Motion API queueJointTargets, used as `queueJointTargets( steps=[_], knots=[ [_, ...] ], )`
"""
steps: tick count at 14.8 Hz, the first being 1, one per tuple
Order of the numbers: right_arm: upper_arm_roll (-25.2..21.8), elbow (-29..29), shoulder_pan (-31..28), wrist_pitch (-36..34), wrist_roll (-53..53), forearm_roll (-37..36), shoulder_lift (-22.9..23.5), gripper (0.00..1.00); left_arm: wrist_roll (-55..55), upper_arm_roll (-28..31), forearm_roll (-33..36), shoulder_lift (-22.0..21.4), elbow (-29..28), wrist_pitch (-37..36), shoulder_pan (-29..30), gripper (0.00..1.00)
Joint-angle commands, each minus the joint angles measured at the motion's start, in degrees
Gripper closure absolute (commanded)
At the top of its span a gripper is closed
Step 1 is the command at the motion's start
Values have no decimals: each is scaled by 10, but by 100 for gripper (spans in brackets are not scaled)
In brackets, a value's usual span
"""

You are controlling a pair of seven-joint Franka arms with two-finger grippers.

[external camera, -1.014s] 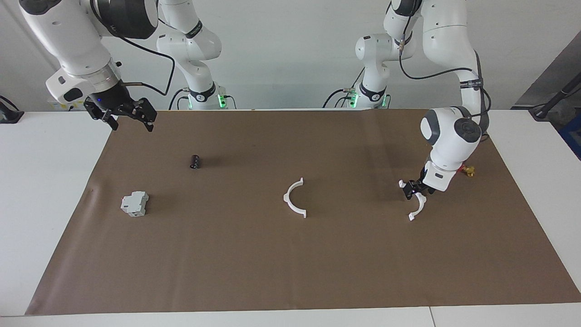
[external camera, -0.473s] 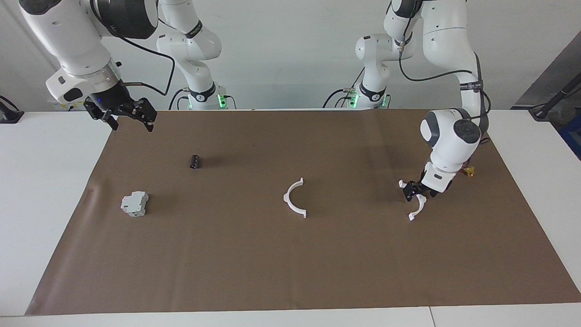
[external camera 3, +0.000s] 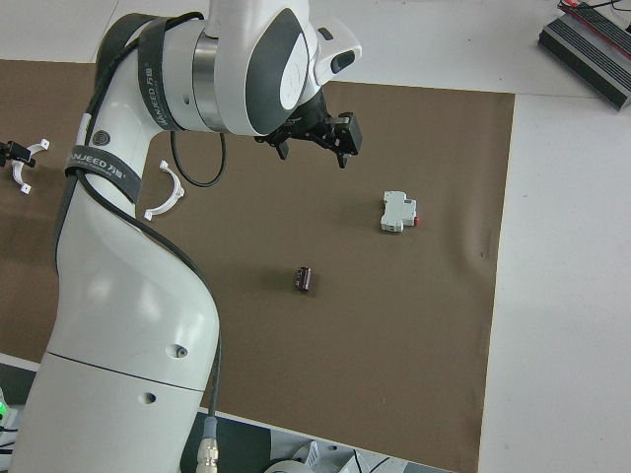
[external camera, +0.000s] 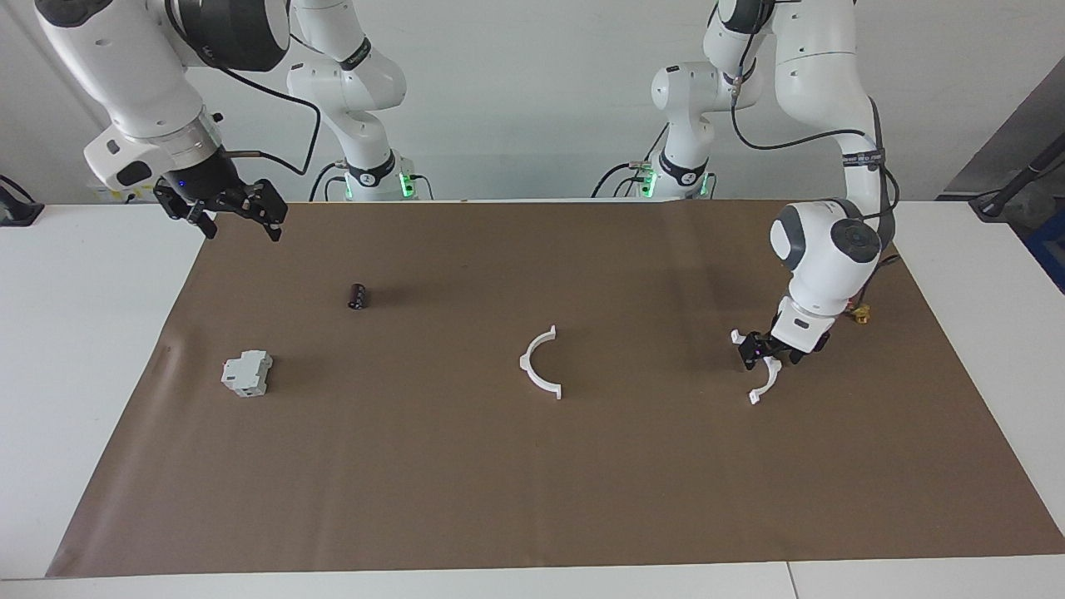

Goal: Assemble drain pipe with both arms
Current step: 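Grasp the white clamp half nearer the left gripper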

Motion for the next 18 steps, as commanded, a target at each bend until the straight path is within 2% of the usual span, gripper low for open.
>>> queueJointTargets(
  steps=[1, 4, 5, 8, 10, 18],
  knots=[
    [2, -17, -4, 14, -12, -2, -13, 0, 2, 3, 11, 5, 1, 12, -1, 2],
    [2, -17, -4, 14, -12, -2, -14, 0, 2, 3, 12, 4, 1, 12, -1, 24],
    [2, -17, -4, 14, -13, -2, -13, 0, 2, 3, 12, 4, 1, 12, -1, 35],
    [2, -17, -4, 14, -12, -2, -13, 0, 2, 3, 12, 3, 1, 12, 0, 80],
    [2, -17, -4, 14, -12, -2, -13, 0, 1, 2, 12, 3, 1, 13, 0, 100],
    [2, -17, -4, 14, -12, -2, -13, 0, -52, -8, 9, -1, 7, 5, -13, 100]
  ],
)
